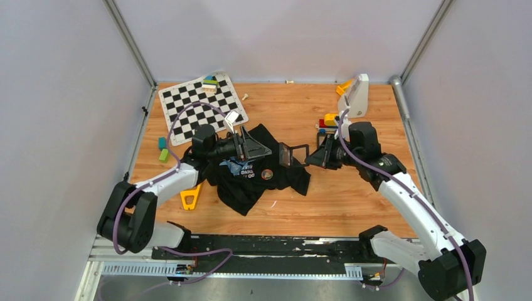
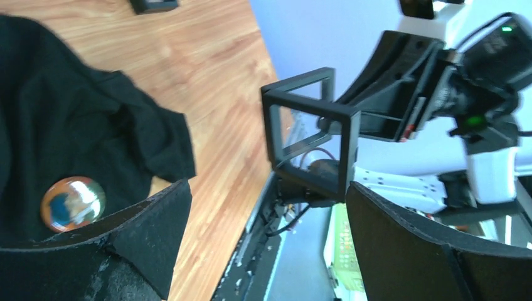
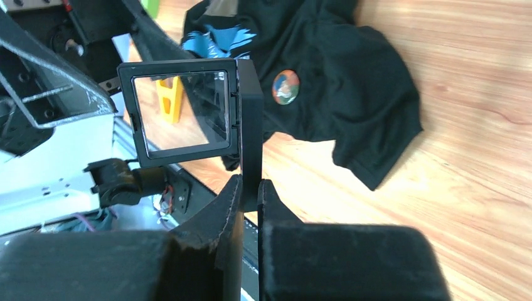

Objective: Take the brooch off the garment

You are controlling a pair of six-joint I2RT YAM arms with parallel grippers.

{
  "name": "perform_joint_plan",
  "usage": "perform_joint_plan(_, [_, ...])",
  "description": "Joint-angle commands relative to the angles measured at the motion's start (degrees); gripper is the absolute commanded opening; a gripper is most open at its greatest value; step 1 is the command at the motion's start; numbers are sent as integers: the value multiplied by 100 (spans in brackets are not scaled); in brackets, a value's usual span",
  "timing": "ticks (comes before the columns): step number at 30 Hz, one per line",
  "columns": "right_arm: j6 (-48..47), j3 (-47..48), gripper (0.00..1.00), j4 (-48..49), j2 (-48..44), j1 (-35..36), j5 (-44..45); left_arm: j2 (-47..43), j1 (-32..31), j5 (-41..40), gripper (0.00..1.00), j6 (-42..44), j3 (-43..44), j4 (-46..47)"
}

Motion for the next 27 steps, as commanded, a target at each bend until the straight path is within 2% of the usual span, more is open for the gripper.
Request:
perform_joint_plan(1, [-271,377,0,-751,-12,-1,915,-469,-1,-725,99,1255,179,-1538])
perform_joint_plan(4, [-364,444,0,-1006,27,6,1359,-608,-141,-1440,97,2243,469,-2855])
perform_joint_plan(5, [-382,490,0,-1136,83,17,1516,-632,-362,-2048,96,2484,565,-3165])
perform_joint_plan(6, [-386,578,0,-1356,190,41,1753,-607,-624,-2626,90,2961,754,-3668])
perform_joint_plan(7, [-386,646,0,-1522,279,52,1895,-581,-745,-2872,84,3293,887,-3960])
perform_joint_plan(10, [-387,836,0,-1987,477,105,2275,-409,-1206,-3559,75,3757,1021,-4141])
perform_joint_plan(14, [-406,939,0,-2360,541,152,2859,18,-1797,-4399,72,4564,1404,-4512])
perform_joint_plan(19, [-555,895,0,-2393,613,174,2491,934,-2016,-4520,70,4931,1993,-4903])
perform_joint_plan(27, [-648,916,0,-2548,926,297,2778,1676,-2011,-4881,69,4986,2219,-4935])
